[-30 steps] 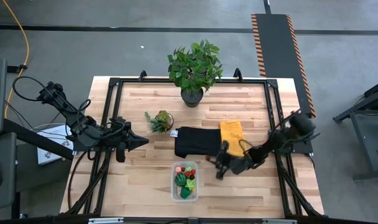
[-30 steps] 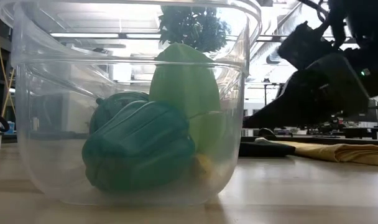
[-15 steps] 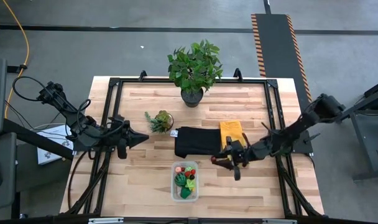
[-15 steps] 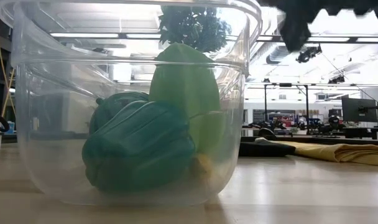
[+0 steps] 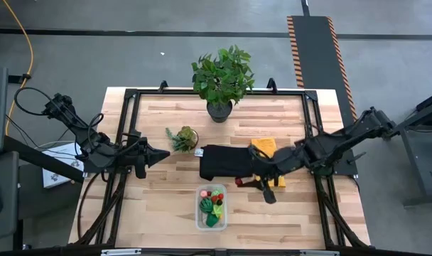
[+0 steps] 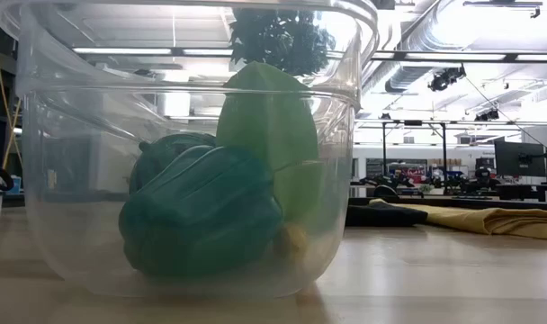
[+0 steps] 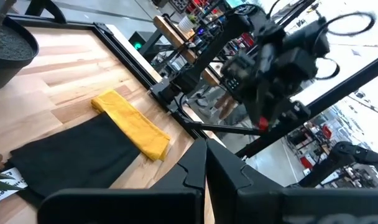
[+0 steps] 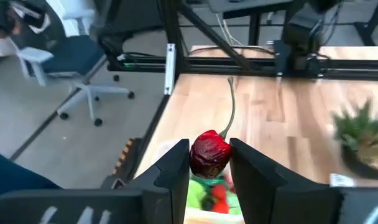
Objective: Pick and placing Produce into tupperware
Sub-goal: Put the red cherry into the bin
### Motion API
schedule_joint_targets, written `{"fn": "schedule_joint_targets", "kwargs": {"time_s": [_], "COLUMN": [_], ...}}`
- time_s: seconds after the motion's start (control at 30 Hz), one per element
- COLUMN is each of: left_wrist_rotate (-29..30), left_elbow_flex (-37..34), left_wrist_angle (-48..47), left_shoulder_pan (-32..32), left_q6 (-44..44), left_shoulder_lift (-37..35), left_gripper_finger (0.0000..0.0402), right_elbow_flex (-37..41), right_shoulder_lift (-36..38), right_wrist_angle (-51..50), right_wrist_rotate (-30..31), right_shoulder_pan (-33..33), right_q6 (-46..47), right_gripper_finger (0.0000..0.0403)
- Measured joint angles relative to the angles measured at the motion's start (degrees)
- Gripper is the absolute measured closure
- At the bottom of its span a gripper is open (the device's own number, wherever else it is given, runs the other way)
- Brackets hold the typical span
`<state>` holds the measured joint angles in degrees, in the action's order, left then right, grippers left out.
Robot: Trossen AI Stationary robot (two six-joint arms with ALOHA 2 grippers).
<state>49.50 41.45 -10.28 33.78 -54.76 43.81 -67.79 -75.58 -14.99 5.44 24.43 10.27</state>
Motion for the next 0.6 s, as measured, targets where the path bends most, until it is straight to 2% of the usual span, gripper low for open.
{"fn": "schedule_joint_targets", "kwargs": {"time_s": [0.23,0.43,0.6], "left_wrist_rotate": [-3.72,-4.47,-5.45], "left_elbow_flex": [0.00,0.00,0.00], "left_wrist_angle": [0.34,1.20,7.00], "left_shoulder_pan": [0.00,-0.02,0.00], "left_q6": [-0.08,1.47,10.98], "left_shoulder_lift": [-0.05,-0.71,-4.05], "left_gripper_finger": [0.0401,0.0401,0.0401], "right_elbow_flex": [-8.67,-15.18,-20.24], "right_shoulder_lift": [-3.49,-11.41,-17.64], "right_wrist_angle": [-11.78,-18.65,-19.25], "right_wrist_rotate": [-6.27,-9.83,-10.72], "right_shoulder_pan": [-3.98,-5.30,-5.40], "right_q6": [0.79,4.32,6.29], "right_gripper_finger": [0.0302,0.0302,0.0302]}}
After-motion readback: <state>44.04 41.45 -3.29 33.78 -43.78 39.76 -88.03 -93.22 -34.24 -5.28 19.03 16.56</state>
